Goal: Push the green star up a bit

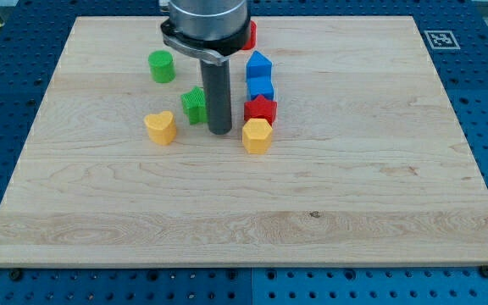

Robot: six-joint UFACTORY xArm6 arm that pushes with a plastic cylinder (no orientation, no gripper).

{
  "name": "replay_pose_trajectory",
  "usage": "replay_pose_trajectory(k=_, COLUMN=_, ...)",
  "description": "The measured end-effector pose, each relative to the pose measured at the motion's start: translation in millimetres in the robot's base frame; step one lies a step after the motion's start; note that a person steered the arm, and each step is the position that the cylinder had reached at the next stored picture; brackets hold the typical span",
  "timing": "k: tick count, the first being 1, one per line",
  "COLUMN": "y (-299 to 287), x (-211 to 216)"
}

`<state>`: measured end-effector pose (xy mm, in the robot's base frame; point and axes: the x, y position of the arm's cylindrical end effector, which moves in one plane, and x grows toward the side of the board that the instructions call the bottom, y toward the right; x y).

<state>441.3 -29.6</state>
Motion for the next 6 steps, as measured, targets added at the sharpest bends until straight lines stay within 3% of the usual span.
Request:
replay_pose_trajectory(k=2, y=20, x=-14)
replay_pose_trajectory(k=4, y=-40, x=-14)
replay_pose_trajectory(k=6, y=-57, x=-24)
